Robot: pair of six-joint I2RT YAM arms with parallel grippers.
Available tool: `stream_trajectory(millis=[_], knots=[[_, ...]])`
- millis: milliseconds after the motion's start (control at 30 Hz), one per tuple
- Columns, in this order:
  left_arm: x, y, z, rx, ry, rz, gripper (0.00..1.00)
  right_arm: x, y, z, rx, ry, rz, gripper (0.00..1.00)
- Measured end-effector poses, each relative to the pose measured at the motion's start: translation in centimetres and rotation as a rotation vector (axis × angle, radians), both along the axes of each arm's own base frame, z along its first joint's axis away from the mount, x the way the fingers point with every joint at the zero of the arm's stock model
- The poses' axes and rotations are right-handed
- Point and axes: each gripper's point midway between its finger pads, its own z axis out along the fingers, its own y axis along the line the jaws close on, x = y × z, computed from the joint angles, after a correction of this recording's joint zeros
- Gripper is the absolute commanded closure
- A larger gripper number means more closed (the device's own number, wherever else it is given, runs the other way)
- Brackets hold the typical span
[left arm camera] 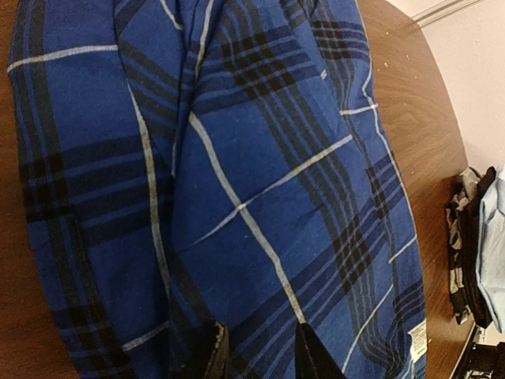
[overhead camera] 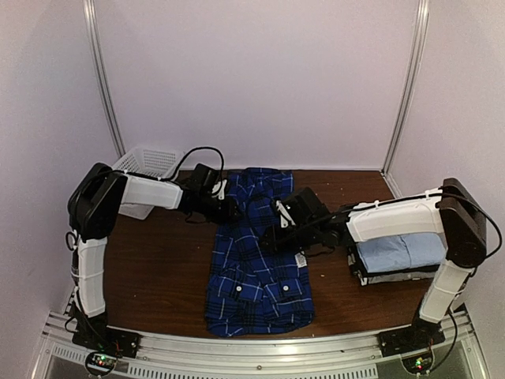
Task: Fold and stack the long sleeve shirts
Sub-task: Smooth out the sleeve at the center of the board.
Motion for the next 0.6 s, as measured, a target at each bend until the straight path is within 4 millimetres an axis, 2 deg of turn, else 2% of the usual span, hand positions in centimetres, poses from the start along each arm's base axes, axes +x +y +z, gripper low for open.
stream_trajectory(millis=[67,167,300,433,500,600], knots=[[-0.3,0.1,-0.5,0.008,0.013,0.004,0.7,0.9,-0.3,0.6,0.006,-0.017,-0.015,0.61],[-0.2,0.2,-0.6,0.014,0.01,0.013,0.7,1.8,-0.9,0.1,-0.007,-0.018,-0.031,0.65],[0.1,0.4,-1.3,0.032,0.014,0.025,0.71,2.4,-1.6,-2.6,-0.053,0.017,-0.044,0.67],[0.3,0.6,-3.1,0.061,0.033,0.039,0.71,2.1,-1.8,-5.6,-0.099,0.066,-0.037,0.68],[0.5,0.6,-3.1,0.064,0.03,0.043,0.71,1.8,-1.8,-6.7,-0.114,0.087,-0.031,0.68],[0.7,0.7,-3.2,0.075,0.032,0.052,0.71,1.9,-1.7,-6.8,-0.106,0.082,-0.029,0.68]])
